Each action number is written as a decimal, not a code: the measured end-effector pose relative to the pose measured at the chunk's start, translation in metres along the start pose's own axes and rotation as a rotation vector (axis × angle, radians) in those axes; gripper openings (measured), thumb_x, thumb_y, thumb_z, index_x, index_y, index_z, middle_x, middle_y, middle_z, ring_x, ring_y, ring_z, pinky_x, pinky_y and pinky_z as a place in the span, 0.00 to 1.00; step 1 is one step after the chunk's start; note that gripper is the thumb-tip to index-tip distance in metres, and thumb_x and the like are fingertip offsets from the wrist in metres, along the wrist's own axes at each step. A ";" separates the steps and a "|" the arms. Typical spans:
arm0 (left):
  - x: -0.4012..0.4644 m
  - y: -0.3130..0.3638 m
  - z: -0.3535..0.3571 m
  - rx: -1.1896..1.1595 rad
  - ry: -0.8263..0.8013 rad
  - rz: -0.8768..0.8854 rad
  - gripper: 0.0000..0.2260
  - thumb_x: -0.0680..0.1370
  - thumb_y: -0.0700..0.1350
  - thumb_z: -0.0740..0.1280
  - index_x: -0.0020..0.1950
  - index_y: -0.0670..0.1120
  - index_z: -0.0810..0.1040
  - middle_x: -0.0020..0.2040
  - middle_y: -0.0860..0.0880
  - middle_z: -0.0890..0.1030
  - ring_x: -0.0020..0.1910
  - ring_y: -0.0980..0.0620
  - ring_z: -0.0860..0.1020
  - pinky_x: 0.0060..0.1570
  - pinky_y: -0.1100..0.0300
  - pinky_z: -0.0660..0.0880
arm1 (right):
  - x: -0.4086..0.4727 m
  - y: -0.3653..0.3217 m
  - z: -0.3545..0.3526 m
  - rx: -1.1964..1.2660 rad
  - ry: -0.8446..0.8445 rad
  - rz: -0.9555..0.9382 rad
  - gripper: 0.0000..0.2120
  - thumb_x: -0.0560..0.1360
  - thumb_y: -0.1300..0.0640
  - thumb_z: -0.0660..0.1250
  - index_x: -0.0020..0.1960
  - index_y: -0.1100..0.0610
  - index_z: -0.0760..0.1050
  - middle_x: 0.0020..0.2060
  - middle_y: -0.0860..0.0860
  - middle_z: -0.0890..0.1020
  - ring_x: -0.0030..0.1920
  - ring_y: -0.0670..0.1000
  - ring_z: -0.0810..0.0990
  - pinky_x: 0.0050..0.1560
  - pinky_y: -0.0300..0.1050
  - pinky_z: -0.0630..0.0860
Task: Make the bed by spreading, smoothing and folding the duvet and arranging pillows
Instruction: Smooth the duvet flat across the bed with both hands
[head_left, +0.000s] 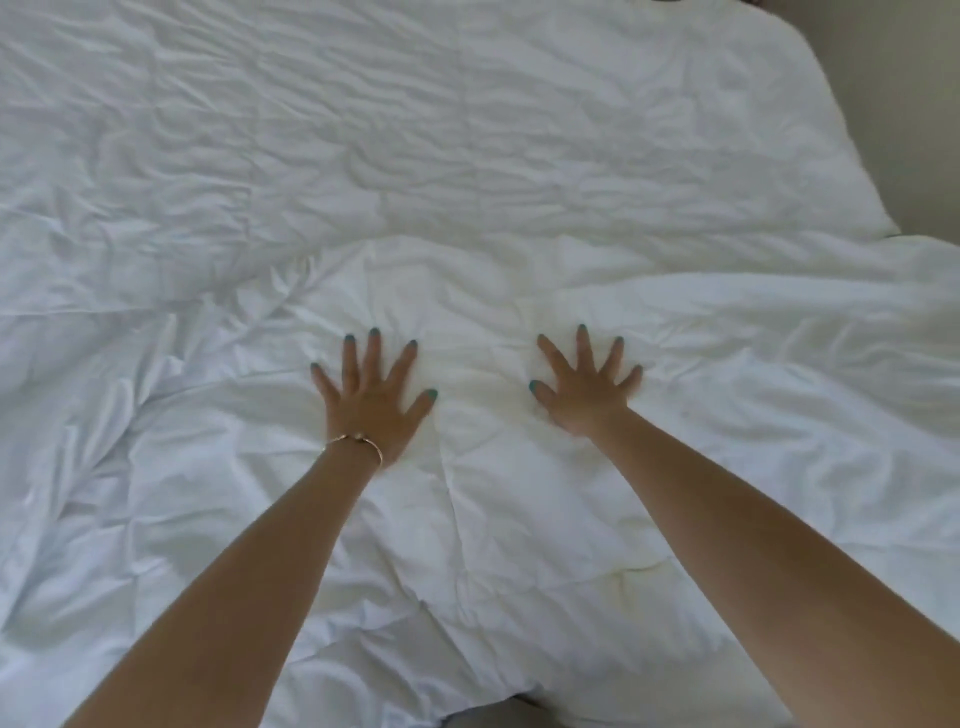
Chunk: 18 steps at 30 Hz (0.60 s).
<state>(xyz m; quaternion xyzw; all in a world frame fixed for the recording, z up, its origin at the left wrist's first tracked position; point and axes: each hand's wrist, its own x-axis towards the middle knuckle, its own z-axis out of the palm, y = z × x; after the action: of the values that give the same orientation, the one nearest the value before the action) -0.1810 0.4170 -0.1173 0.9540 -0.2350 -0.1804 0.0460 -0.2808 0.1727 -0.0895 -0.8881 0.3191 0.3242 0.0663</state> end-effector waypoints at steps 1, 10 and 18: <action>-0.008 0.013 0.007 -0.007 -0.058 -0.047 0.33 0.74 0.72 0.43 0.75 0.63 0.34 0.78 0.49 0.35 0.75 0.42 0.33 0.68 0.32 0.37 | -0.004 0.007 0.002 0.030 -0.035 0.087 0.34 0.75 0.28 0.47 0.72 0.31 0.30 0.75 0.46 0.29 0.73 0.68 0.31 0.68 0.74 0.39; -0.014 0.136 -0.003 -0.404 -0.239 -0.352 0.33 0.76 0.69 0.48 0.78 0.56 0.51 0.79 0.43 0.45 0.77 0.45 0.42 0.73 0.39 0.42 | -0.012 0.104 -0.022 0.204 -0.130 -0.197 0.29 0.79 0.45 0.60 0.78 0.46 0.55 0.78 0.50 0.55 0.76 0.56 0.57 0.73 0.50 0.59; 0.046 0.262 -0.028 -0.365 0.003 0.065 0.20 0.82 0.54 0.53 0.73 0.53 0.65 0.74 0.51 0.63 0.69 0.46 0.68 0.64 0.51 0.66 | 0.032 0.248 -0.087 0.454 0.305 -0.196 0.15 0.80 0.52 0.59 0.65 0.50 0.73 0.60 0.49 0.78 0.58 0.52 0.77 0.55 0.45 0.72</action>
<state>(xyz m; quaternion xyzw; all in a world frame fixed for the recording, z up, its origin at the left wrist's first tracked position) -0.2463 0.1634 -0.0612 0.9220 -0.2289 -0.2170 0.2247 -0.3671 -0.0679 -0.0188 -0.9156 0.3025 0.0993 0.2454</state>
